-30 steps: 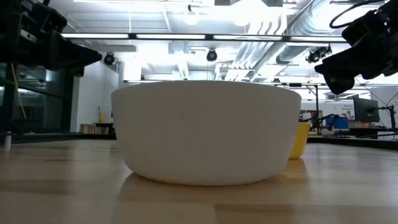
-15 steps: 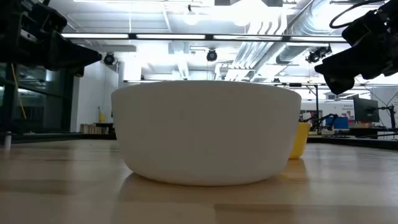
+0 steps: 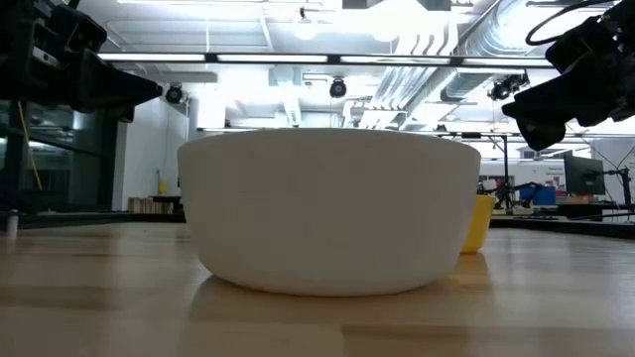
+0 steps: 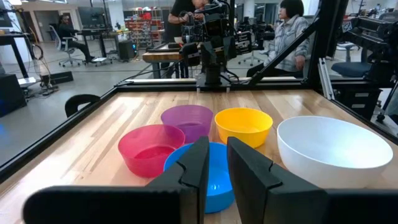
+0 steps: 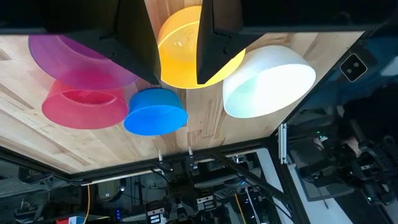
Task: Nest bowls inside each other
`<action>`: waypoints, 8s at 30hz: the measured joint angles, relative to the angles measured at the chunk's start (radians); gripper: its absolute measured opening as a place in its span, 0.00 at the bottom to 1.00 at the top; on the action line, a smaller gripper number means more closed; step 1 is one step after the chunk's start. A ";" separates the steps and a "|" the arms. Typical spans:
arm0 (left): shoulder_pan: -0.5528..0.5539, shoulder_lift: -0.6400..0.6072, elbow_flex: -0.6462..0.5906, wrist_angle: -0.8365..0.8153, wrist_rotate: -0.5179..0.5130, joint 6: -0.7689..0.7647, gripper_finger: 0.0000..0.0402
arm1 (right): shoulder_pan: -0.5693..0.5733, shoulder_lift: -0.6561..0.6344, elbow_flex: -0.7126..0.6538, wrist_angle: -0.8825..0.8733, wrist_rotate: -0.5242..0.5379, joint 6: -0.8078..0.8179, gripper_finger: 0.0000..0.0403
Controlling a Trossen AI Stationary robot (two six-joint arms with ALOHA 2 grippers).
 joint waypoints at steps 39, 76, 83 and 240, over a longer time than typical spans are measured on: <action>0.000 0.000 0.000 0.000 0.000 0.000 0.15 | 0.000 0.000 0.000 0.000 0.000 0.000 0.24; 0.000 0.001 0.026 -0.038 -0.001 -0.104 0.15 | 0.000 0.000 0.000 0.000 0.000 0.000 0.24; 0.000 0.031 0.108 -0.105 -0.010 -0.092 0.15 | 0.000 0.000 0.000 0.000 0.000 0.000 0.24; 0.213 1.742 1.255 -0.702 0.163 0.005 0.15 | 0.000 0.000 0.000 -0.001 0.000 0.000 0.24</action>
